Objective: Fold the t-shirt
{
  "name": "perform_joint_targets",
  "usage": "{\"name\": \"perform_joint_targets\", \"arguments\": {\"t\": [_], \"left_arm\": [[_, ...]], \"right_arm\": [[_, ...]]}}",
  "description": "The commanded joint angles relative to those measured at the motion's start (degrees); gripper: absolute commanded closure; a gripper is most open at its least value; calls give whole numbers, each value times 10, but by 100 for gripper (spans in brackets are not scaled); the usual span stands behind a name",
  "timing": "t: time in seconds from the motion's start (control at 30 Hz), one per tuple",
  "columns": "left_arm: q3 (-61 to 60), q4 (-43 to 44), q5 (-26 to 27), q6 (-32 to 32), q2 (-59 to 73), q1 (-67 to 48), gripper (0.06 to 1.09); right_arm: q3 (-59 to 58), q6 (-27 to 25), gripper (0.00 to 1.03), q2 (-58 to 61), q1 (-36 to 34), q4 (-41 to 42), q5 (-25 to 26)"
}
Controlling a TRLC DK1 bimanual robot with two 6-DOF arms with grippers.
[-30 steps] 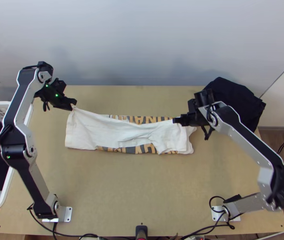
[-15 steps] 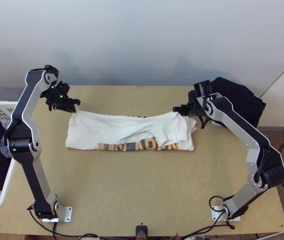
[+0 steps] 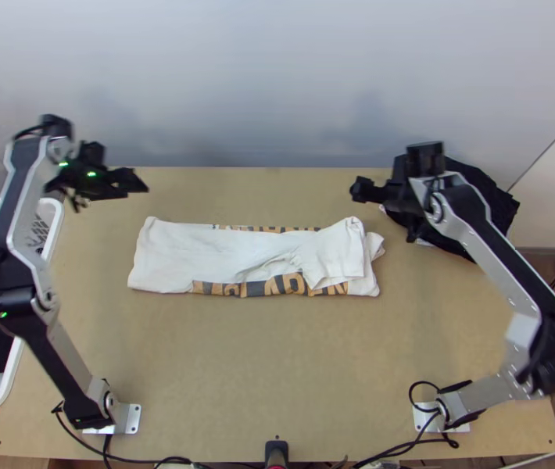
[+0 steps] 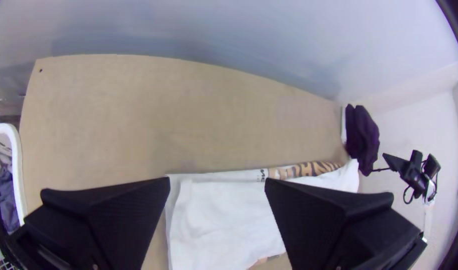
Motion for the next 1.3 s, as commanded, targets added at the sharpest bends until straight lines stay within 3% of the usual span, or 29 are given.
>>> {"name": "perform_joint_targets", "arguments": {"t": [0.0,0.23,0.47,1.03,1.27], "left_arm": [[-118,16,79,61,-60,83,17],[-296,54,120,141,-111,118,11],[-397,137,123,149,-100,118,11],[-441,209,123,147,-65,75,11],[-446,219,125,113,-65,21,11]], "right_arm": [[-34,20,3,-103,-18,-30,1],[-47,39,3,-143,-30,-72,-5],[-34,50,3,-156,-34,-94,-9],[-16,70,3,-177,-39,-115,-9],[-18,70,3,-185,-47,-122,-9]]}}
